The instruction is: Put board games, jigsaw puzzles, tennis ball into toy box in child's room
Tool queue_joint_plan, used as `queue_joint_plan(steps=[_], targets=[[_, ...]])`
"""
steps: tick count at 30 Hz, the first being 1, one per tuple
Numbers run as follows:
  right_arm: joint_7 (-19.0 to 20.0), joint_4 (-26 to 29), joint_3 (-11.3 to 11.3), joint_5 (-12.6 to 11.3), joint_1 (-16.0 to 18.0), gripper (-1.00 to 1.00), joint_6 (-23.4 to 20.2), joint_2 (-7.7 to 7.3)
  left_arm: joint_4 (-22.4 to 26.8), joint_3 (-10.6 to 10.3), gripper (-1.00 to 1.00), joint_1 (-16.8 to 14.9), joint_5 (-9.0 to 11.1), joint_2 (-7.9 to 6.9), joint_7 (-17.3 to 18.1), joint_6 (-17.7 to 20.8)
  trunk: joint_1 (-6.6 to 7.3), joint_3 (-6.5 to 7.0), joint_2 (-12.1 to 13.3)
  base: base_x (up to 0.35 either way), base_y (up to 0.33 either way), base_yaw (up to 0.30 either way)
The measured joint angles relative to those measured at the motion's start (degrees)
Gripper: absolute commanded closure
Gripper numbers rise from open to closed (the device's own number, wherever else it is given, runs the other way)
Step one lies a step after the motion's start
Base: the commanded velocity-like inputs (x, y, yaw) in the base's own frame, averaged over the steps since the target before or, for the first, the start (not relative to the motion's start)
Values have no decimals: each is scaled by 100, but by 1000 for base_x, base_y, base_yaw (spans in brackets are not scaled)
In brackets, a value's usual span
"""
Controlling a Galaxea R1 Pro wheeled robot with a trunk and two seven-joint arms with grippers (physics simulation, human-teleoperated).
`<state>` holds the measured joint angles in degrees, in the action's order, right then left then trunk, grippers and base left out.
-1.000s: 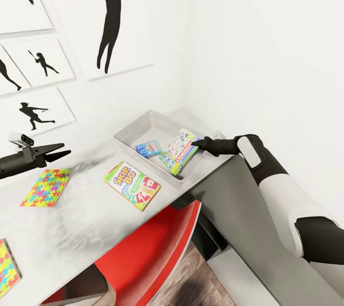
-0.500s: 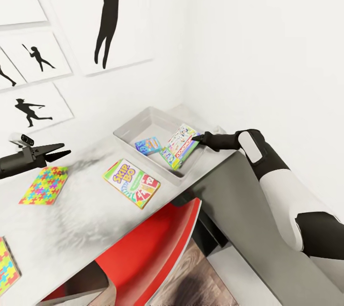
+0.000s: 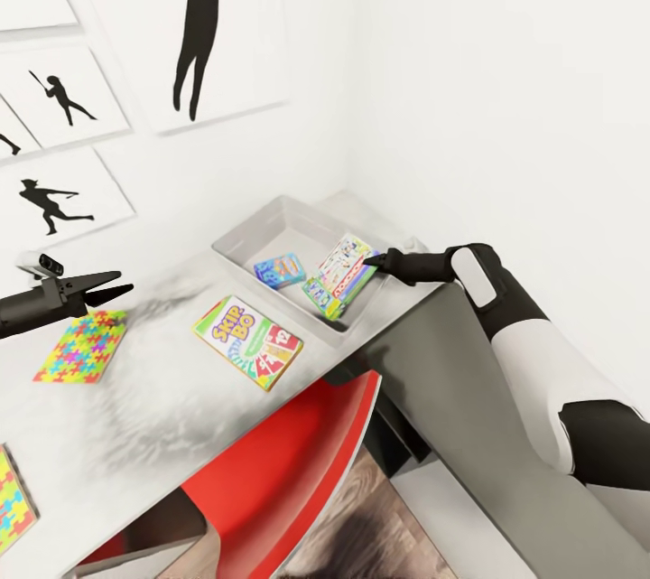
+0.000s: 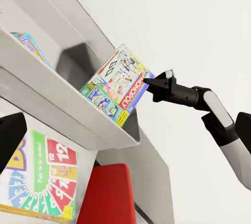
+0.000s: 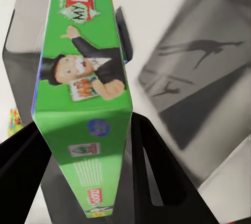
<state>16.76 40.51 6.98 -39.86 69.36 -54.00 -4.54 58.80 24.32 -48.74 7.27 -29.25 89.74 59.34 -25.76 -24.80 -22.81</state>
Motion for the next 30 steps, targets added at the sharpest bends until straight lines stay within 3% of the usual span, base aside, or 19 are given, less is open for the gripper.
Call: queue_joint_plan(steps=[16, 30], targets=[[-7, 0, -16, 95, 16, 100, 2, -6, 0, -5, -100, 0, 1, -36, 0, 0, 0, -150, 0, 0, 0, 0], [-2, 0, -9, 96, 244, 100, 0, -7, 0, -5, -100, 0, 1, -44, 0, 0, 0, -281, 0, 0, 0, 0]])
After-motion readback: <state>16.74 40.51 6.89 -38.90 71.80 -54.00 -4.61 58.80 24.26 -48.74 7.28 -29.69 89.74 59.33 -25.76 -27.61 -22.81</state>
